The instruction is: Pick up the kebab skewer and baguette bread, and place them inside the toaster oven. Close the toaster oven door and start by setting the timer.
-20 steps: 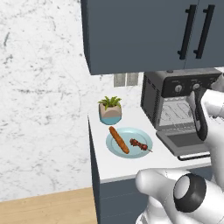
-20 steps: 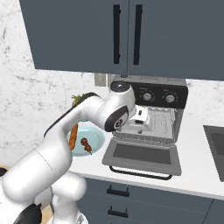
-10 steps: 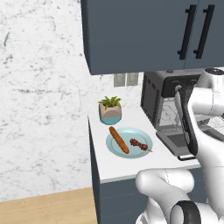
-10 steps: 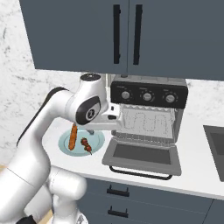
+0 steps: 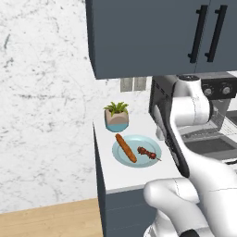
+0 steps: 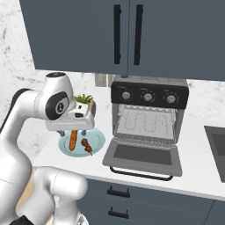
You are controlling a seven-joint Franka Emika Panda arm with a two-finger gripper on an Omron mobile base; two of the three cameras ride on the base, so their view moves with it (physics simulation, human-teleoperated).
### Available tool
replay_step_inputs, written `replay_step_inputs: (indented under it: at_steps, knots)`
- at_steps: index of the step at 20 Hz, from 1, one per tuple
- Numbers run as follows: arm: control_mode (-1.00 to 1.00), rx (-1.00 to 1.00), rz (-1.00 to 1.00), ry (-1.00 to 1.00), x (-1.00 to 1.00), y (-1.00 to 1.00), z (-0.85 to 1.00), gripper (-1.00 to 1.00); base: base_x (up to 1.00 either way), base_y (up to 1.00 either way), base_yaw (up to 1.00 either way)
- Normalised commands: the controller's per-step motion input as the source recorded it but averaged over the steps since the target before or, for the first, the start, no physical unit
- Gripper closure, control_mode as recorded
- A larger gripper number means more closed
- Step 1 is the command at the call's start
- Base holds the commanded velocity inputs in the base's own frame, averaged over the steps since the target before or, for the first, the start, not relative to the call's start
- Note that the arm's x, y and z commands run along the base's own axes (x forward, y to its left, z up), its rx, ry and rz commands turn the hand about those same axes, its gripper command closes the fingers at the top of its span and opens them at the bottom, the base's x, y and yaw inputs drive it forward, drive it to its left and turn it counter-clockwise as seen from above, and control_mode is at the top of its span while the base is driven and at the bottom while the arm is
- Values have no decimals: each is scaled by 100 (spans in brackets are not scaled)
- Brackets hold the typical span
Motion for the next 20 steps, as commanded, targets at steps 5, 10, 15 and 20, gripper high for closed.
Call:
replay_step_inputs:
  at_steps: [5, 10, 15, 20]
  knots:
    - [-100, 0, 0, 7, 8, 75, -15, -100, 0, 0, 0]
    - [-100, 2, 1, 10, 54, 37, -10, -100, 0, 0, 0]
    - [-100, 4, 0, 0, 81, 21, -39, -100, 0, 0, 0]
    - [-100, 5, -4, 0, 67, 32, -55, -100, 0, 0, 0]
